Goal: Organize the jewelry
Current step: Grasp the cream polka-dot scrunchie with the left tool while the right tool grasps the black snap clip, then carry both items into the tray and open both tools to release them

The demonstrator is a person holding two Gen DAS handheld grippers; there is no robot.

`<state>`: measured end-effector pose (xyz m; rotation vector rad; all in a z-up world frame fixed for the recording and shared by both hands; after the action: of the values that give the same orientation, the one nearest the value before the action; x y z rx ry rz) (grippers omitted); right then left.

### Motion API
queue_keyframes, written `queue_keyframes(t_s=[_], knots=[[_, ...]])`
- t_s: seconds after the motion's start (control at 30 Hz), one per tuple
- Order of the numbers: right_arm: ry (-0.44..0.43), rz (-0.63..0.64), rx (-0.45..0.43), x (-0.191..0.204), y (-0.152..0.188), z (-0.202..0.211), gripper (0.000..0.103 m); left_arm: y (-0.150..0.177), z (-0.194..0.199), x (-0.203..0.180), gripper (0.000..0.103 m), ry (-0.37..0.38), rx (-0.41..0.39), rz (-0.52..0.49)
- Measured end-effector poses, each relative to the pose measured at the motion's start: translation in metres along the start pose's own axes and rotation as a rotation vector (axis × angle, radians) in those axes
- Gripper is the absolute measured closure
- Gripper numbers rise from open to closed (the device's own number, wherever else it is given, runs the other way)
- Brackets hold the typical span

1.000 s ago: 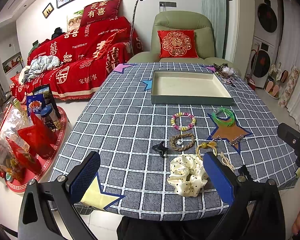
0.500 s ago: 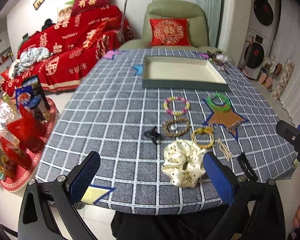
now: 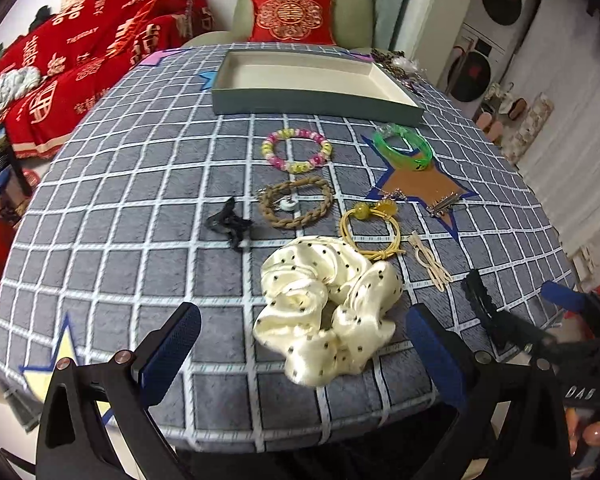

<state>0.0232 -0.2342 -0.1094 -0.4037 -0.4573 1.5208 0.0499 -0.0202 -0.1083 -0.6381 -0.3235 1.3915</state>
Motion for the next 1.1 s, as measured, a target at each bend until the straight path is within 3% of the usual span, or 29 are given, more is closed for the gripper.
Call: queue_keyframes(t_s=[0.13,0.17,0.3,0.43,0.5,0.6,0.87,1.1], knots=[[-0.006,0.023,0.057,0.000,0.004,-0.018,0.000,-0.002,-0.015,-0.005,0.000,0.013,0.027,-0.032],[-0.003,0.029,0.068,0.001,0.005,-0.022,0.000,-0.002,-0.019,-0.007,0.008,0.014,0.037,-0.043],[0.013,0.067,0.097,0.005,0.010,-0.029,0.006,0.001,-0.029,-0.010,0.013,0.011,0.059,-0.060],[0.005,0.096,0.100,0.010,0.013,-0.027,0.012,0.002,-0.029,-0.017,0.037,-0.007,0.039,-0.118],[0.001,0.104,0.093,0.013,0.013,-0.023,0.023,0.001,-0.027,-0.018,0.059,0.006,0.030,-0.127],[0.001,0.104,0.080,0.014,0.009,-0.019,0.069,-0.001,-0.026,-0.014,0.066,0.042,0.030,-0.104],[-0.078,0.005,0.063,0.001,-0.003,-0.013,0.070,-0.013,-0.002,-0.008,0.069,0.065,-0.032,-0.090],[-0.174,-0.048,-0.015,-0.006,-0.055,0.006,0.070,-0.065,0.022,0.005,0.069,0.073,-0.101,-0.070]])
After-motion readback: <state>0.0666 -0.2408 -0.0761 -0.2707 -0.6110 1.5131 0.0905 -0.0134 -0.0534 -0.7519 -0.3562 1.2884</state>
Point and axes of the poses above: each gripper's, at about its wrist camera, not at the fingertips, and z roughly against the way its jaws point, x to its left, y to its underside, the point moved 1 cm from there along -z, roughly the way its jaws point, and after that the axes turned 4 degrees about -x, right-handed, at the moved point
